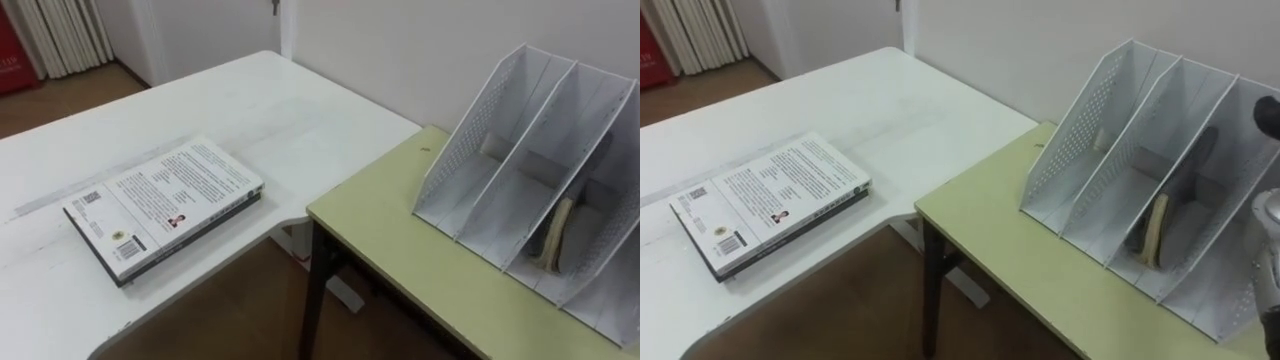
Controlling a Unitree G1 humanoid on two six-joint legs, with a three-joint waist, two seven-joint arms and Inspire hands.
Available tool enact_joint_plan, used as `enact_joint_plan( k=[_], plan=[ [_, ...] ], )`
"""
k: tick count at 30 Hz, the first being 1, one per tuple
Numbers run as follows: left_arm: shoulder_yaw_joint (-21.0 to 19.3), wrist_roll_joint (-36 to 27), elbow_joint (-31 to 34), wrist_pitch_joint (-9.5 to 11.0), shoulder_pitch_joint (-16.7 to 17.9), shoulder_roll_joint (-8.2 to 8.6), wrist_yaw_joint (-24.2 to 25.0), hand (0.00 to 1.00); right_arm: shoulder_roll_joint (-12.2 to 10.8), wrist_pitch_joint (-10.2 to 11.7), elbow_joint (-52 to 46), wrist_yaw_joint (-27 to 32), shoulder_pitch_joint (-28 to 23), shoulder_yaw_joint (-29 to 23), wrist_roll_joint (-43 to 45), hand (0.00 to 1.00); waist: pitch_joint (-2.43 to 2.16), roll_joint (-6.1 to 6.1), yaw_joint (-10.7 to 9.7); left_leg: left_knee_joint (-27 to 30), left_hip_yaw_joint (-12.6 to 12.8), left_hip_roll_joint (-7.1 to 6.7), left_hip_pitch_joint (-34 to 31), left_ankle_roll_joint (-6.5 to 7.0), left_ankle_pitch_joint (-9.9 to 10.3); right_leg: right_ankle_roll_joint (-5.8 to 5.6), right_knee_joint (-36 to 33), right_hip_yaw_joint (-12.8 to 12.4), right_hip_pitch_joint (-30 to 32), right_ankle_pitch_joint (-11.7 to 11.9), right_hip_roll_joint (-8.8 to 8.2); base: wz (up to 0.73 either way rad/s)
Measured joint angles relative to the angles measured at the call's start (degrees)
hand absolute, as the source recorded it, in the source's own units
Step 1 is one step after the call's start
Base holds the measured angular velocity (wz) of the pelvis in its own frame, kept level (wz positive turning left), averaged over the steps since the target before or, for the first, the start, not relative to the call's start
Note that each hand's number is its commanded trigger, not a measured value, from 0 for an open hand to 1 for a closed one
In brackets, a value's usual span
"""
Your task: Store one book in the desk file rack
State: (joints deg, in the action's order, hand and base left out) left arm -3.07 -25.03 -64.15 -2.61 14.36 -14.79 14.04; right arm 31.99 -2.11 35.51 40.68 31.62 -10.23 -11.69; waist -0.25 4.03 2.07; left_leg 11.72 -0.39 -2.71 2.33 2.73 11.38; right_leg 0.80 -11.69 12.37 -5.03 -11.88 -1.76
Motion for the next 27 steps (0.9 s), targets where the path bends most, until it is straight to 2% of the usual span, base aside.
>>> enact_joint_plan(
  k=[9,15,18,24,27],
  plan=[
    [0.13,0.90,-0.07,-0.76,-0.06,0.04,-1.11,0.00,-0.02,0.00,-2.49,0.04,0.40,0.34,-0.04,0.00,-0.02,-0.01,0.06,0.16,0.10,0.00,0.00,0.01,-0.02,0.00,-0.06,-0.29,0.09,-0.01,0.01,0.00],
    [0.82,1.47,-0.93,-0.53,-0.22,0.04,-1.60,0.00,-0.02,0.14,-16.35,-0.04,-0.87,0.47,0.12,0.00,0.01,-0.28,-0.08,0.38,0.11,0.02,0.28,0.00,-0.01,0.00,0.08,-0.48,0.03,0.00,0.07,0.00],
    [0.85,3.31,-1.25,0.30,-0.24,0.23,-2.34,0.00,-0.03,1.68,-23.36,-1.08,-1.92,0.50,0.26,0.00,0.06,-0.29,0.00,0.14,0.15,0.05,0.35,-0.01,-0.02,0.05,0.04,-0.55,-0.29,0.04,0.10,-0.01],
    [1.00,3.31,-2.30,1.28,0.07,0.60,-2.04,0.00,-0.04,2.36,-35.70,-7.24,-4.14,0.66,0.64,0.00,0.23,-0.60,-0.30,-0.08,1.02,0.27,0.35,0.00,0.00,0.10,0.02,-1.24,-0.14,0.11,0.19,-0.06],
    [1.12,3.34,-2.27,1.88,-0.09,0.74,-1.92,0.00,-0.32,3.80,-40.34,-12.91,-5.61,0.74,0.32,0.00,0.33,-0.83,-0.55,-0.04,1.19,0.31,0.43,-0.01,0.00,0.11,0.02,-1.49,-0.07,0.14,0.21,-0.04]
  ],
)
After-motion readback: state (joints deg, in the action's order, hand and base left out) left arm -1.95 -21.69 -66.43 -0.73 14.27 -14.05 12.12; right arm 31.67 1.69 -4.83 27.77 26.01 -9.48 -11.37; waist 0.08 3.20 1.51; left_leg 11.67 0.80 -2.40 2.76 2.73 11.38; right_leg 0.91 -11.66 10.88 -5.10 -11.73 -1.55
